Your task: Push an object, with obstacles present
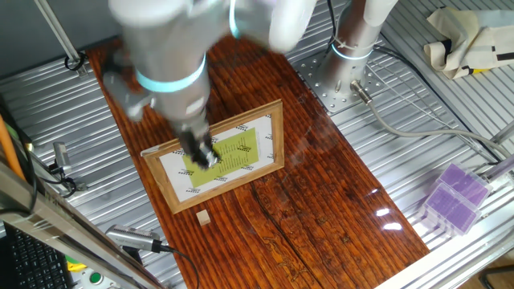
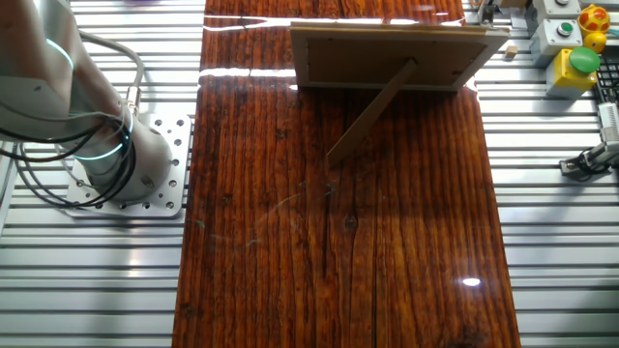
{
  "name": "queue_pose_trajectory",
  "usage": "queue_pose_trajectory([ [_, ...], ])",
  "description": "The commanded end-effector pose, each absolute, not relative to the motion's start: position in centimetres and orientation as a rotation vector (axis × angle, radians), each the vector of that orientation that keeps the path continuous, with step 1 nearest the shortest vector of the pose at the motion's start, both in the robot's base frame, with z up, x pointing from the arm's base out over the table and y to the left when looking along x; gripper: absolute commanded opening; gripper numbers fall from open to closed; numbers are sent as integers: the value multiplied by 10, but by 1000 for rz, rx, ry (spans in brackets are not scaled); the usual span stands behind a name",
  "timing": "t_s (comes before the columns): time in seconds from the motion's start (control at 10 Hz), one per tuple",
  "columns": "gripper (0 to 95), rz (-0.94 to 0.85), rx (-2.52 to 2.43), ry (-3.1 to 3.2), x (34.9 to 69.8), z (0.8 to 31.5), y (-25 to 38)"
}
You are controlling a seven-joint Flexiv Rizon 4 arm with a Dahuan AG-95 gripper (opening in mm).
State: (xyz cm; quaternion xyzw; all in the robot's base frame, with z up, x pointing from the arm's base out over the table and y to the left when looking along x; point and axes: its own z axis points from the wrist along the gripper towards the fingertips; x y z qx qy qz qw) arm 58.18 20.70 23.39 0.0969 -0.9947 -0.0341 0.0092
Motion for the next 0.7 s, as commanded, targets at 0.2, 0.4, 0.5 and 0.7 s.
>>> queue_pose_trajectory([
  [0.2, 0, -116, 287, -3133, 592, 189, 208],
  [0.4, 0, -104, 293, -3130, 595, 163, 212],
  [0.5, 0, -103, 302, -3133, 596, 146, 212],
  [0.7, 0, -98, 305, -3133, 596, 131, 213],
])
